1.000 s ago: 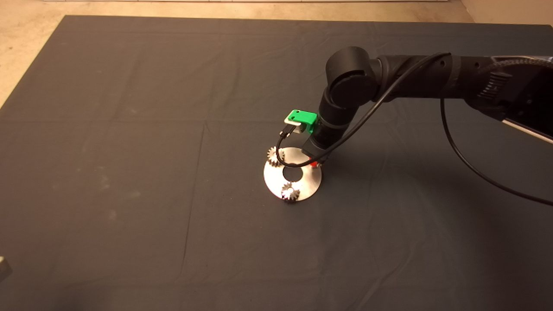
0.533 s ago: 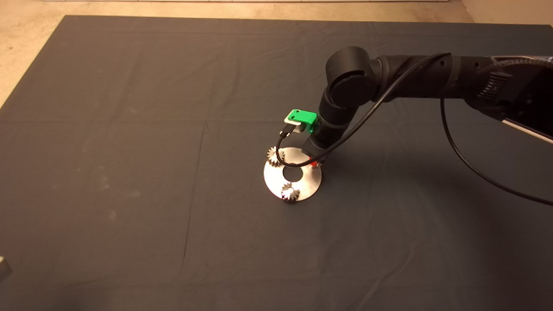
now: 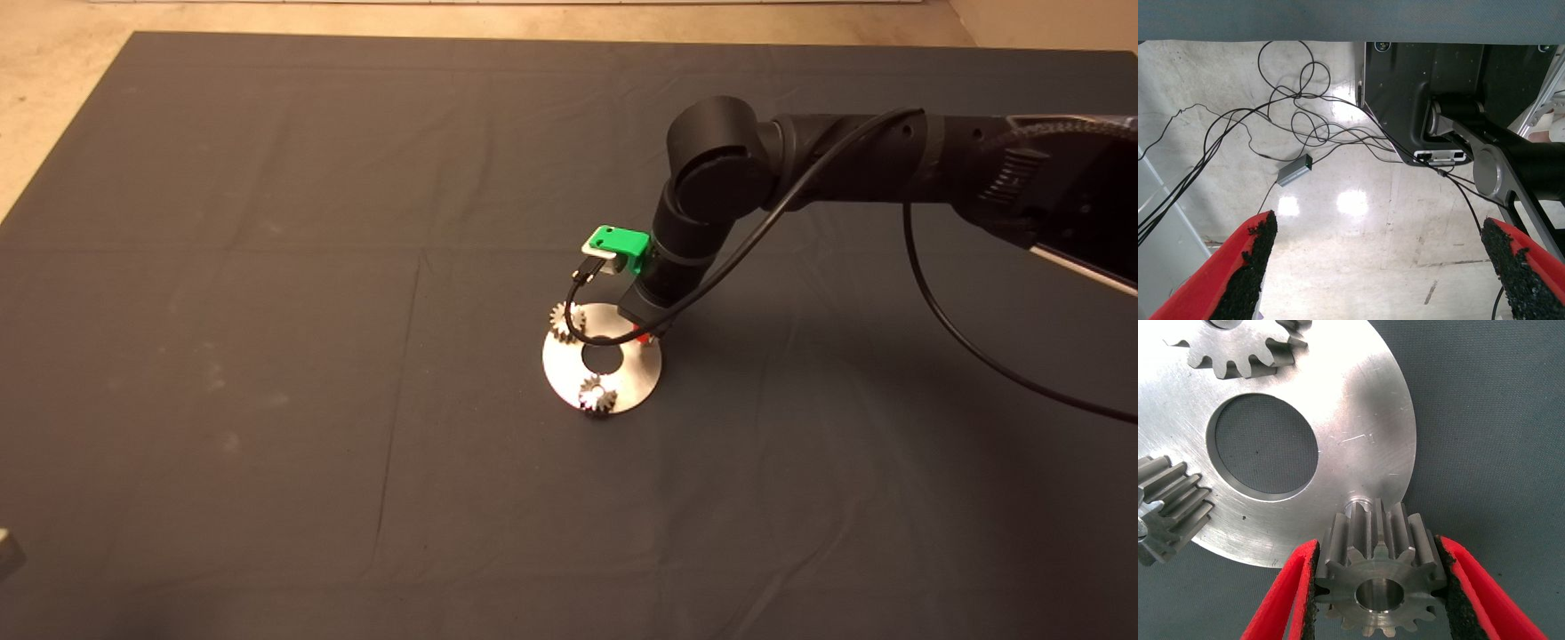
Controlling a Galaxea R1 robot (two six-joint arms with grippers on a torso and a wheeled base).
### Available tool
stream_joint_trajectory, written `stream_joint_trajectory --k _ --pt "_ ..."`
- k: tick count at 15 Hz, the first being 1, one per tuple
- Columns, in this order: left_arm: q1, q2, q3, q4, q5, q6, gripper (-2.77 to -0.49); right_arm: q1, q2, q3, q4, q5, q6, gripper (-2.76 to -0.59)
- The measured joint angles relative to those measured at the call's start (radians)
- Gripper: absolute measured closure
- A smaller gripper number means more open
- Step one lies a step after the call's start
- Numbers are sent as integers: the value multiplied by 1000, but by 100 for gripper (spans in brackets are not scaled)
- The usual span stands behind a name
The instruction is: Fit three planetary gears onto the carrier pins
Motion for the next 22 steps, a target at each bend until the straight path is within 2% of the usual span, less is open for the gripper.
stream_joint_trajectory --k 22 --pt "0 -11 0 -8 0 0 -217 -5 2 4 0 0 7 -107"
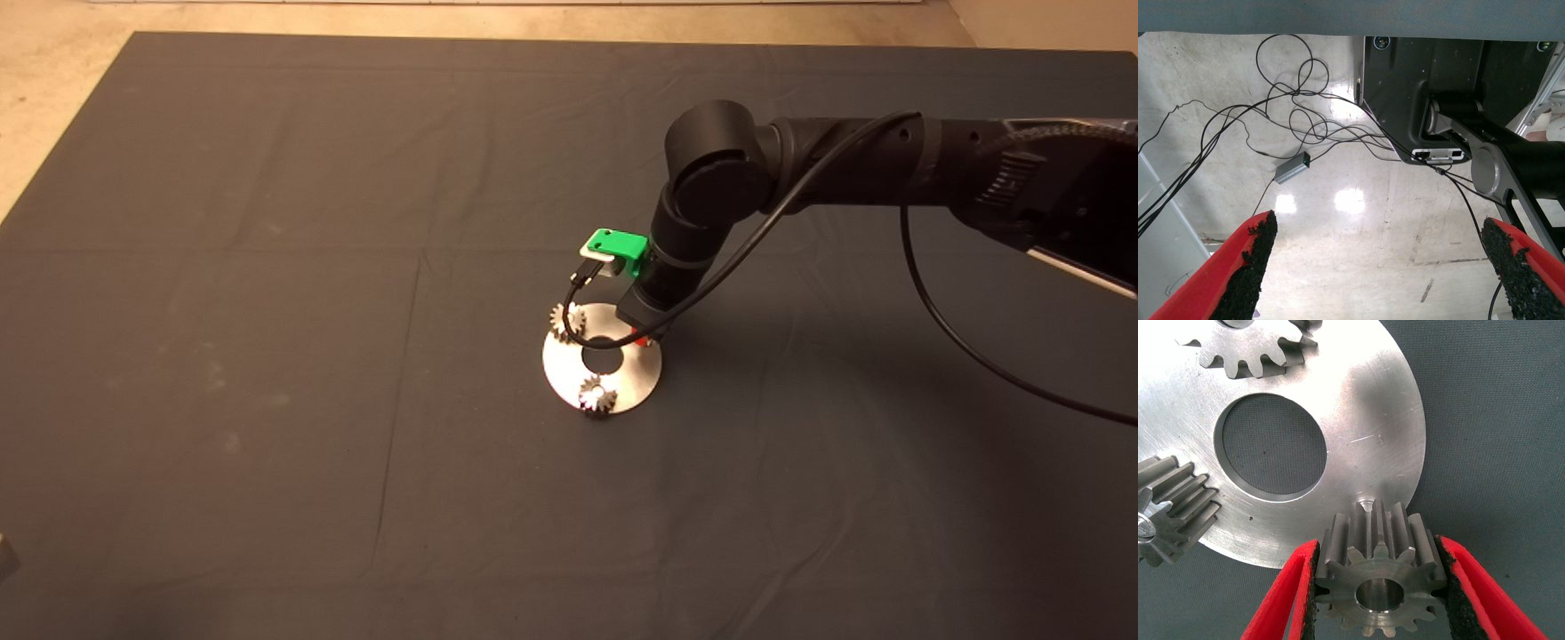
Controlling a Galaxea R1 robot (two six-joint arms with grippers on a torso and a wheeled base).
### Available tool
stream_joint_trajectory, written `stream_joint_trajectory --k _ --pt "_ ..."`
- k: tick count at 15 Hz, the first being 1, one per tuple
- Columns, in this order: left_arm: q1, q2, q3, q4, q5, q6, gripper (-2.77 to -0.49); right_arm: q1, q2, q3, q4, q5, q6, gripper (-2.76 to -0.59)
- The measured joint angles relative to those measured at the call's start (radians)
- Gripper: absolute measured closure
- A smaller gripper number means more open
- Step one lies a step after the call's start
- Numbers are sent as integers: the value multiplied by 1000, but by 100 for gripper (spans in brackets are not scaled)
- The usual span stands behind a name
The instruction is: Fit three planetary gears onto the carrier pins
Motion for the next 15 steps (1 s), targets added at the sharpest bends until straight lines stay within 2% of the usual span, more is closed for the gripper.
stream_joint_trajectory --k 15 --pt "0 3 0 -1 0 0 -217 -3 20 3 -17 -3 1 -107"
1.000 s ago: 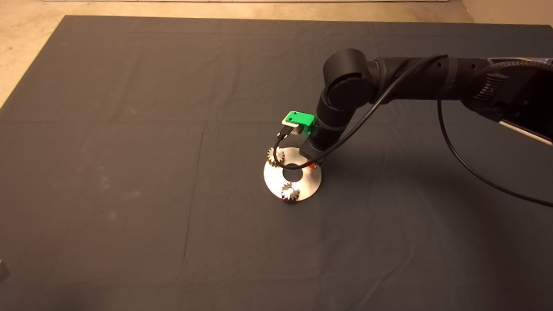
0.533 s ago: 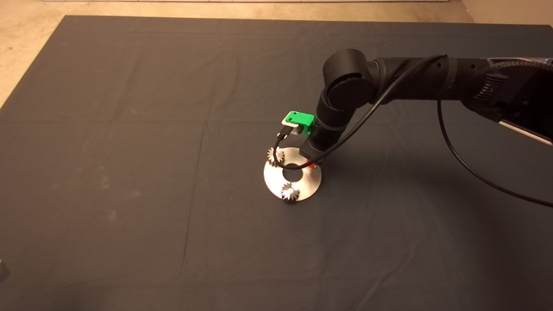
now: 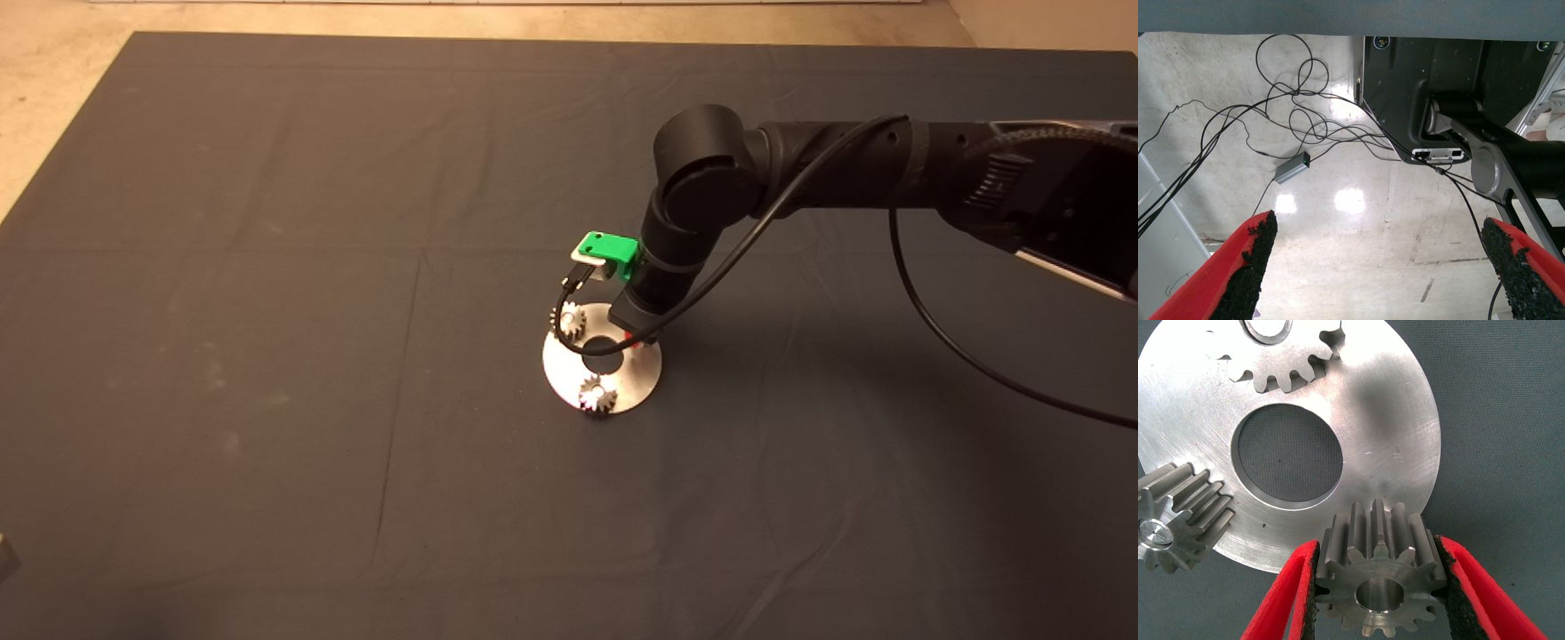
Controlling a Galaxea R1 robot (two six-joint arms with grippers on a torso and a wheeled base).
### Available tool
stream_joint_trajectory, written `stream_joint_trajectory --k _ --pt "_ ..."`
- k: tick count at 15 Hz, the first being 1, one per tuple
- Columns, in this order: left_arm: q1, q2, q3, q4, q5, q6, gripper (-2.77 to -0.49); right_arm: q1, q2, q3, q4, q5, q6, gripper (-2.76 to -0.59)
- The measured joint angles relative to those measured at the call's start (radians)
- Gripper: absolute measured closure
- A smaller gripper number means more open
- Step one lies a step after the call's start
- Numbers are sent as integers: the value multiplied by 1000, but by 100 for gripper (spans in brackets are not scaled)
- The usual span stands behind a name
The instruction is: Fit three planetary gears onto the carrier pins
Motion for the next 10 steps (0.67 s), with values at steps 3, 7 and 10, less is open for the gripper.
stream_joint_trajectory --k 3,7,10 --pt "0 1 0 -1 0 0 -217 0 2 0 0 0 0 -107" --pt "0 4 0 -1 0 0 -217 0 -3 2 -11 2 0 -107" --pt "0 3 0 -2 0 0 -217 0 -4 2 -20 3 0 -107"
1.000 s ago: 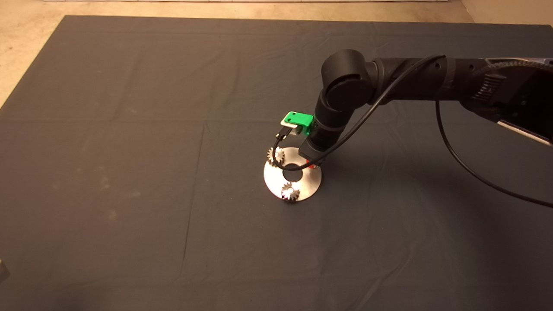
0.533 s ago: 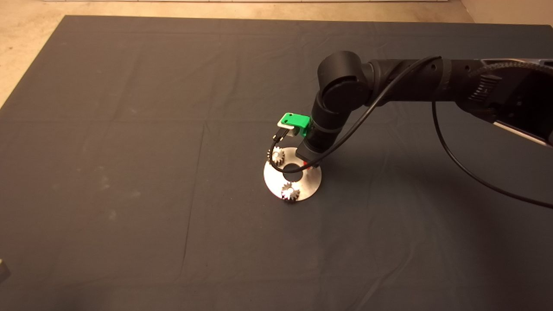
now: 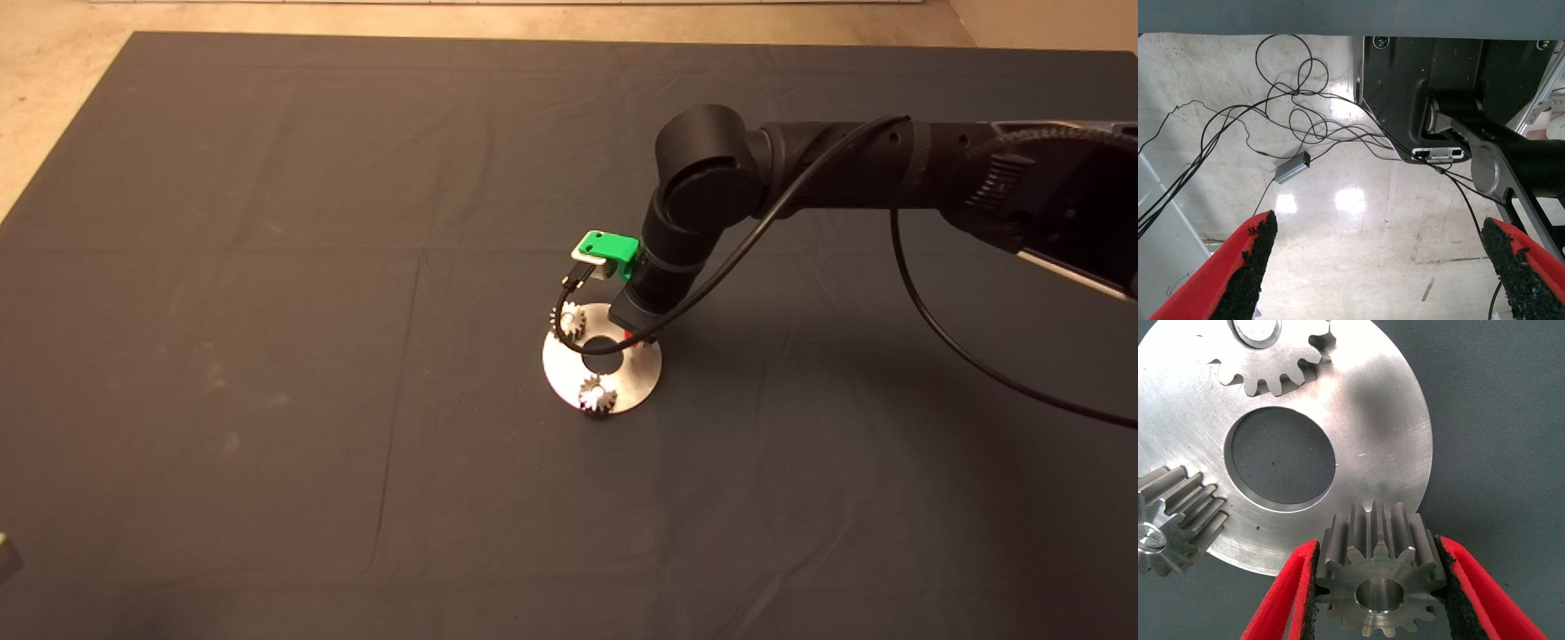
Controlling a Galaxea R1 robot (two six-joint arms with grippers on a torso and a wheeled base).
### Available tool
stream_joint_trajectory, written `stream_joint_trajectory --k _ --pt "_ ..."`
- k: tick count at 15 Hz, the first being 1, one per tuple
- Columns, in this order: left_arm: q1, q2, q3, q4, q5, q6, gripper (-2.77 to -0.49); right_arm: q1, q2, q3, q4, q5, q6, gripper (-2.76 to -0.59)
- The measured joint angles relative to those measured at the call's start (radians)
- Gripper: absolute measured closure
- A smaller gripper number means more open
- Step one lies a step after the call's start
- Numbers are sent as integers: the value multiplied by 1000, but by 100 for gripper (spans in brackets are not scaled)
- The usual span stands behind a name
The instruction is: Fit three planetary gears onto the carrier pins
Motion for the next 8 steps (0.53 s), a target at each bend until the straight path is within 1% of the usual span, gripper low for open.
stream_joint_trajectory --k 5,8 --pt "0 -1 0 0 0 0 -217 3 0 0 -21 0 0 -107" --pt "0 -3 0 0 0 0 -217 5 -5 0 -24 1 0 -107"
